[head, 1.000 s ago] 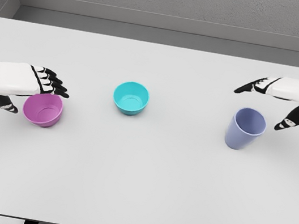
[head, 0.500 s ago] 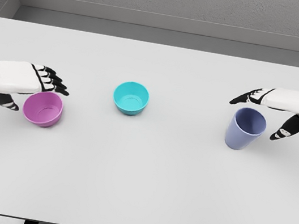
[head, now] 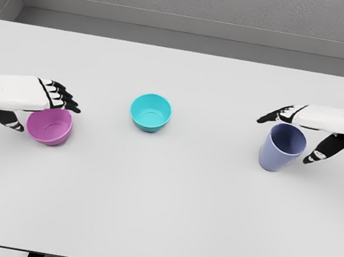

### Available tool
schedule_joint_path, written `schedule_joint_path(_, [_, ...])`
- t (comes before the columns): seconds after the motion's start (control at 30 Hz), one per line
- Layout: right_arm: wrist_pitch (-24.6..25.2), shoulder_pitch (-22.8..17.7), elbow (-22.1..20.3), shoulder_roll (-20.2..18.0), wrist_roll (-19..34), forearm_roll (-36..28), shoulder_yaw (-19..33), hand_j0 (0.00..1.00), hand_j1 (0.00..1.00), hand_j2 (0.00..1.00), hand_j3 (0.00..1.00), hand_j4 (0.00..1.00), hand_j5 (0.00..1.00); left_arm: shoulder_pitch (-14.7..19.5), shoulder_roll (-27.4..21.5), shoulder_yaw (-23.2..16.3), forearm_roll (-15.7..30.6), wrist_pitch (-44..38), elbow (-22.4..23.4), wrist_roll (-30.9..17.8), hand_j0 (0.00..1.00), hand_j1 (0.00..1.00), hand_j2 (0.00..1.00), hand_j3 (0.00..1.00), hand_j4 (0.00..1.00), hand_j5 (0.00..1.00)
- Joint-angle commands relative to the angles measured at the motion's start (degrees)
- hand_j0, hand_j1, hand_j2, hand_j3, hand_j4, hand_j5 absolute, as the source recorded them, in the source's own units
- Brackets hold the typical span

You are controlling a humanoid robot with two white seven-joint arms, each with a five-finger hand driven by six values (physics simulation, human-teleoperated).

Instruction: Stacking bowl and cup with both arms

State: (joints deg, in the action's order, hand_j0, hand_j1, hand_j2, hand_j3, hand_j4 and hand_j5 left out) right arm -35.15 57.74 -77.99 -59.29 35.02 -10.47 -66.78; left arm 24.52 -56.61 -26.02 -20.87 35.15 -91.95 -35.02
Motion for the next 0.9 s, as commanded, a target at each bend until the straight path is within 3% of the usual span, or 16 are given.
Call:
schedule_joint_path(0.0, [0.15,0.00,-0.06,0.31,-0.02,-0.34,0.07,1.00,1.00,1.00,1.00,1.00,1.00,0.00,0.18,-0.09,0.22,-0.15,0.02,0.02,1.00,1.00,1.00,1.00,1.00,1.00])
schedule_joint_path(0.87, [0.17,-0.09,2.23,2.34,-0.02,-0.25,-1.86,1.00,1.00,1.00,1.00,1.00,1.00,-0.18,0.71,-0.61,-0.22,-0.15,1.08,0.02,1.00,1.00,1.00,1.00,1.00,1.00])
